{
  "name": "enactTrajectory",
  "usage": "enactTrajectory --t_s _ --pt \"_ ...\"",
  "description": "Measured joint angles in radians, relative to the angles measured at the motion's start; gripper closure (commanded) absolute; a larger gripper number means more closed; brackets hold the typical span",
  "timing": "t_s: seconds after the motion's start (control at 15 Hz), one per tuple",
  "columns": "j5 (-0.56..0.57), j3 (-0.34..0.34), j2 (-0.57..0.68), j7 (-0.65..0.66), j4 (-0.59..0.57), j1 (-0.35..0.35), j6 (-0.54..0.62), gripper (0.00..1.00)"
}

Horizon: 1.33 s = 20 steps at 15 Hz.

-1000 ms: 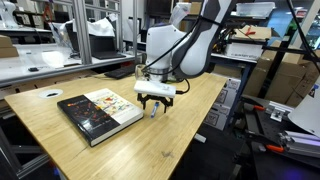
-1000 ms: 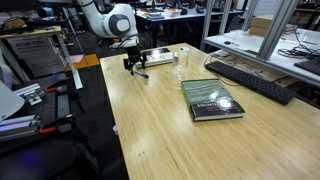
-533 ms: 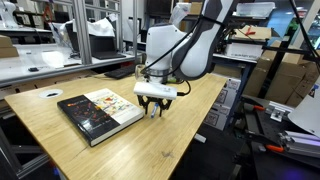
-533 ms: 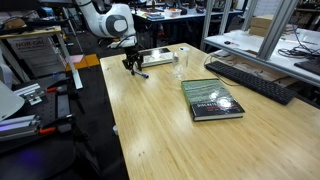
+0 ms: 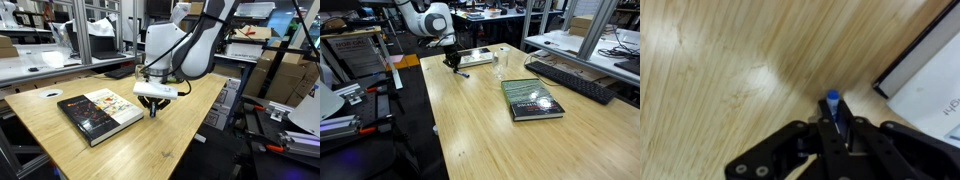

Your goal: Put the pen in the glass

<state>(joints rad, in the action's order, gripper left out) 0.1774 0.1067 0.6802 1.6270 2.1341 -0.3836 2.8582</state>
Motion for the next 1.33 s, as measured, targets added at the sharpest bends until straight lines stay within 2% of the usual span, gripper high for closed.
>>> enactTrajectory --t_s 0.33,0.6,0.73,0.87,1.0,1.2,1.33 --pt "-0.011 0.020 -0.012 0.000 0.000 -0.016 -0.003 0.97" --pt "-0.011 0.062 -0.083 -0.005 0.018 -0.012 -0.021 0.97" --pt "-0.012 0.060 -0.131 -0.038 0.030 0.003 -0.036 0.97" --pt "-0.034 0.023 -0.180 -0.120 0.041 0.042 -0.040 0.97" --pt "-0.100 -0.054 -0.229 -0.256 0.053 0.111 -0.038 0.97" --pt "-0.259 -0.172 -0.298 -0.475 0.065 0.214 -0.047 0.97" --pt "-0.362 -0.213 -0.337 -0.586 0.064 0.256 -0.091 0.97"
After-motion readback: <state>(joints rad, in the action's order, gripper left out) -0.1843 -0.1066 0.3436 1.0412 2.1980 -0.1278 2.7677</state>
